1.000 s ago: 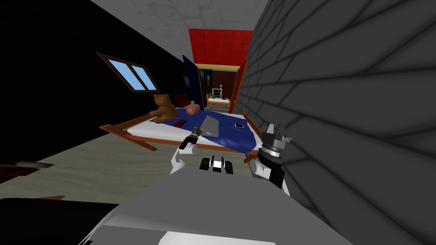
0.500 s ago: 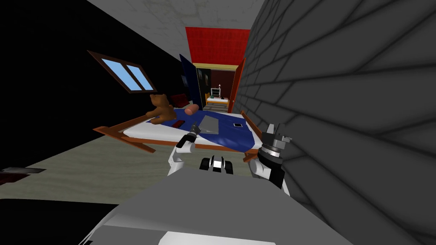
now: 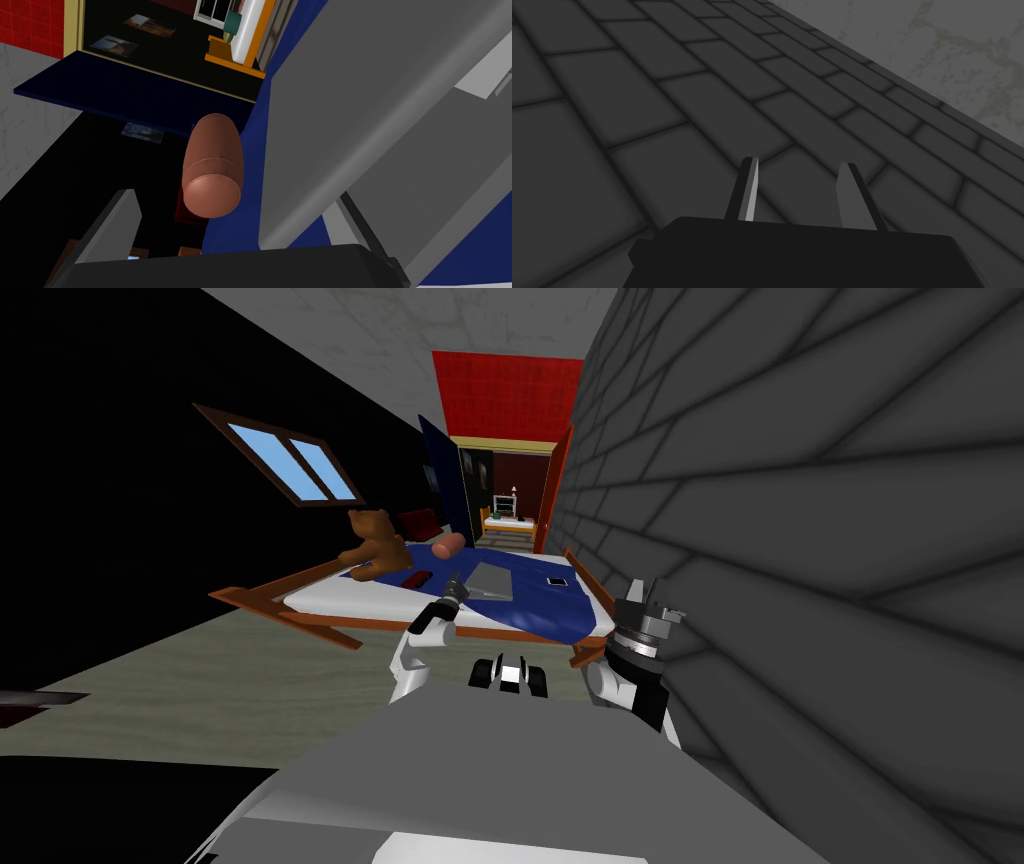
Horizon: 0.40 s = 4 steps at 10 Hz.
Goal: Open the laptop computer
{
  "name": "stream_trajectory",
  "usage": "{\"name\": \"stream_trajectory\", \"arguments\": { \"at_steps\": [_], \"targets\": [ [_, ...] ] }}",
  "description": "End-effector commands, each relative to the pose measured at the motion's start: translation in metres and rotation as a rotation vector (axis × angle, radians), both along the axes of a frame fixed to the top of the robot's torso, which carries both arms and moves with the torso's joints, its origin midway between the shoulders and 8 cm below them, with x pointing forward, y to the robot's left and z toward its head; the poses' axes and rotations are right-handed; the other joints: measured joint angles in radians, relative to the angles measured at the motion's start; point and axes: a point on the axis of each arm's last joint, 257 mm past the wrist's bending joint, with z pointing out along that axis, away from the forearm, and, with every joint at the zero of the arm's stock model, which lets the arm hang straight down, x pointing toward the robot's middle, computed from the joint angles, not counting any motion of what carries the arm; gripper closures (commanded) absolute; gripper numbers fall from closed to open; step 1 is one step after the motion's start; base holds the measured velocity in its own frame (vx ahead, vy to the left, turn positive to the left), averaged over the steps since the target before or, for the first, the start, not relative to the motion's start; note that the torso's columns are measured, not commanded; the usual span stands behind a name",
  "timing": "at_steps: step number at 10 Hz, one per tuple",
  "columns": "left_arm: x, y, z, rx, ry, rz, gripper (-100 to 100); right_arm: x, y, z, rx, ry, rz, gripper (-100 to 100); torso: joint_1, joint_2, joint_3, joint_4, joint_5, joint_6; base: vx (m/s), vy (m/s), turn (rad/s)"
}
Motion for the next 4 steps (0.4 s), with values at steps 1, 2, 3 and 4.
{"name": "stream_trajectory", "arguments": {
  "at_steps": [1,2,3,4],
  "targets": [
    [-0.0002,0.0001,-0.0012,0.0,0.003,0.0,0,0.0,0.0,0.0,0.0,0.0,0.0,0,0.0,0.0,0.0,0.0,0.0,0.0,0.0,0.0,0.0],
    [-0.0003,0.0002,-0.0019,0.0,0.005,0.0,0,0.0,0.0,0.0,0.0,0.0,0.0,0,0.0,0.0,0.0,0.0,0.0,0.0,0.0,0.0,0.0],
    [-0.0002,0.0002,-0.0018,0.0,0.004,0.0,0,0.0,0.0,0.0,0.0,0.0,0.0,0,0.0,0.0,0.0,-0.001,0.0,0.0,0.0,0.0,0.0],
    [0.0001,-0.0003,-0.0004,0.0,0.001,-0.001,0,0.0,0.0,0.0,0.0,0.0,0.0,0,0.001,-0.001,0.0,-0.002,0.001,-0.001,0.0,0.0,0.0]
  ]
}}
